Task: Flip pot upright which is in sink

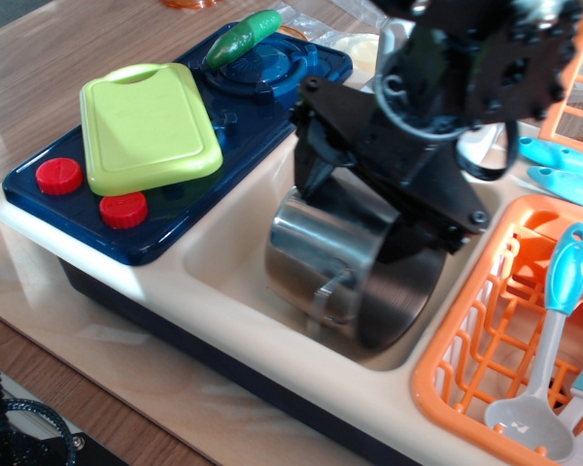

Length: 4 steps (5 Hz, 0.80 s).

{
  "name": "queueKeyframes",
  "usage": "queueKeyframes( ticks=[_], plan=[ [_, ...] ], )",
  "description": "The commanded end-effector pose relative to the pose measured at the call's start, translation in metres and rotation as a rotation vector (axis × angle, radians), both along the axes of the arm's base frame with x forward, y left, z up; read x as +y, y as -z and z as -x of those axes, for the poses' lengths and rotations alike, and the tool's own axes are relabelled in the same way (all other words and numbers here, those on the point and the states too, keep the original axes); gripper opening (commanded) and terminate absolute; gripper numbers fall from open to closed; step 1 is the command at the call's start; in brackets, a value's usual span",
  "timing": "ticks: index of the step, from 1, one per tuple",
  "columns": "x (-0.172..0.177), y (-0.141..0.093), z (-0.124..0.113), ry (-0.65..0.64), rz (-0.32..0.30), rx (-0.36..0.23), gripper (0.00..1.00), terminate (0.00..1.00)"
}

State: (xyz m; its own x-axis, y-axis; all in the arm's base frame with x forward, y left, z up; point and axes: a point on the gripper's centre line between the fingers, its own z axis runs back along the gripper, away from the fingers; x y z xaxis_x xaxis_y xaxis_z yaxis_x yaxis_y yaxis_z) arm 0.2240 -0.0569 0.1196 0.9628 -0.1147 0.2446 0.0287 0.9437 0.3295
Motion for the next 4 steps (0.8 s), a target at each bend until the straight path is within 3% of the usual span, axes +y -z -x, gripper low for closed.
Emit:
queueKeyframes(
  ticks=[1, 2, 4],
  plan=[
    [0.014, -0.001, 0.004, -0.001, 0.001, -0.017, 0.00, 0.00],
    [0.025, -0.009, 0.002, -0.015, 0.033, 0.009, 0.00, 0.00],
    [0.054, -0.025, -0.002, -0.070, 0.200, 0.104, 0.00, 0.00]
  ],
)
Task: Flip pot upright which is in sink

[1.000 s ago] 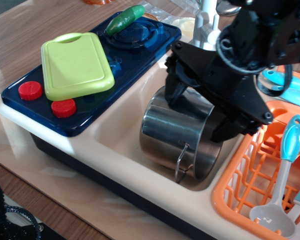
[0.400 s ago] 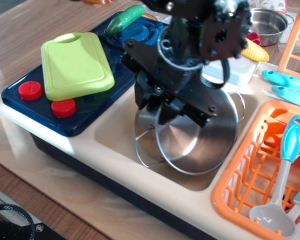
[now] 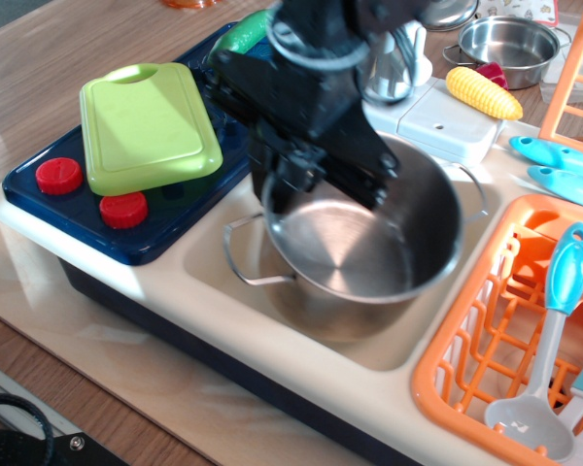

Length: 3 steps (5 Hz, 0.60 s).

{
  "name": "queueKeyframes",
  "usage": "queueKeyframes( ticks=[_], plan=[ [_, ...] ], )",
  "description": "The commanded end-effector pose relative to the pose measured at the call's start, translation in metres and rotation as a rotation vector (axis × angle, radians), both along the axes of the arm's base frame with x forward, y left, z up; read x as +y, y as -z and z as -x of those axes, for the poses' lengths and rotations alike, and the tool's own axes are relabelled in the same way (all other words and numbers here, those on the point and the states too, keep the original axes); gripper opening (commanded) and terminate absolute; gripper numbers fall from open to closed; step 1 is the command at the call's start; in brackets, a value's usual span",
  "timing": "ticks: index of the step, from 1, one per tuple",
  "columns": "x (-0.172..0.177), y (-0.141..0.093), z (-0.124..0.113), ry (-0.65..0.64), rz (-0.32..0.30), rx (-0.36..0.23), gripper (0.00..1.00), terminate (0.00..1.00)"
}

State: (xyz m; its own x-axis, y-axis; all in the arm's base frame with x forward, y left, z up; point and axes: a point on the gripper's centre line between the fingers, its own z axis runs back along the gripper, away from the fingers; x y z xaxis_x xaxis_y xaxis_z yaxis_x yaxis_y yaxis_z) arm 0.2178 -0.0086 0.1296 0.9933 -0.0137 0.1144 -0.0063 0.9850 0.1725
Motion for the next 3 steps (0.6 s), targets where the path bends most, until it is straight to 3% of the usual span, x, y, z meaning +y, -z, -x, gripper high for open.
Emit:
queueKeyframes(
  ticks=[1, 2, 3],
  plan=[
    [0.0094, -0.0092, -0.0123, 0.022, 0.113, -0.034, 1.00, 0.00],
    [0.0094, -0.0092, -0.0123, 0.022, 0.113, -0.034, 1.00, 0.00],
    [0.0094, -0.0092, -0.0123, 0.022, 0.113, -0.034, 1.00, 1.00]
  ],
)
